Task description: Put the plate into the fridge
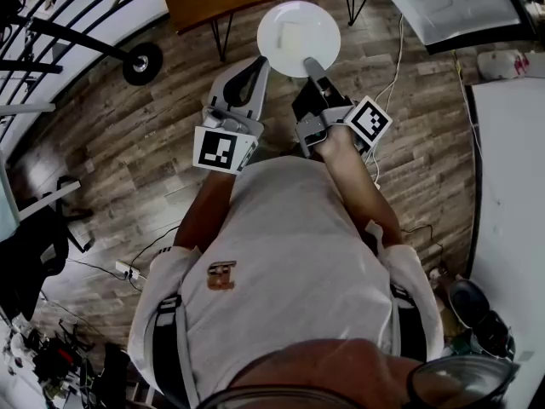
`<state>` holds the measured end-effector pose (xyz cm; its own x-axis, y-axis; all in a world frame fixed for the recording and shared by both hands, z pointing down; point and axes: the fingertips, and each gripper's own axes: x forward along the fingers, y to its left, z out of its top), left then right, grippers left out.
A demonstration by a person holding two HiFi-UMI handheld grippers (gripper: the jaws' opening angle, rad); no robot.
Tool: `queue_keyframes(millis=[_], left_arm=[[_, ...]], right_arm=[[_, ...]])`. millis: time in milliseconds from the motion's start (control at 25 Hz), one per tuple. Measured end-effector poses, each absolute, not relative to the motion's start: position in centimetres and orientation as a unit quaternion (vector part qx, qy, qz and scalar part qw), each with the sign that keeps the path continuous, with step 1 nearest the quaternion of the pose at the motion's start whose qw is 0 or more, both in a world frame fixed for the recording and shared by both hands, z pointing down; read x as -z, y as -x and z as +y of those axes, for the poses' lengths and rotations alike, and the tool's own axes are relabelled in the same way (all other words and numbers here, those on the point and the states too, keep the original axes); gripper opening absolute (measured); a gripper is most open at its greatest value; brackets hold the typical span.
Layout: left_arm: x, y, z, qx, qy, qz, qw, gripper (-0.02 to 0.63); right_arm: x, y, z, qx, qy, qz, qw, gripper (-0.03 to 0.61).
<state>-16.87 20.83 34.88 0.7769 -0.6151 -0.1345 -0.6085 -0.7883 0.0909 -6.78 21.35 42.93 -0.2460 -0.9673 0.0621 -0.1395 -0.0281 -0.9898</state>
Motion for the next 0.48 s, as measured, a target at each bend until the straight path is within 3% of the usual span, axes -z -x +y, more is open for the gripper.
queue_keyframes(millis=[480], left_arm=[[-35.0, 18.2, 18.2, 0.079, -0.941, -0.329, 0.028, 0.020]], right_arm=[[-42.7, 7.5, 19.0, 0.532, 0.480, 0.573, 0.397, 0.046]])
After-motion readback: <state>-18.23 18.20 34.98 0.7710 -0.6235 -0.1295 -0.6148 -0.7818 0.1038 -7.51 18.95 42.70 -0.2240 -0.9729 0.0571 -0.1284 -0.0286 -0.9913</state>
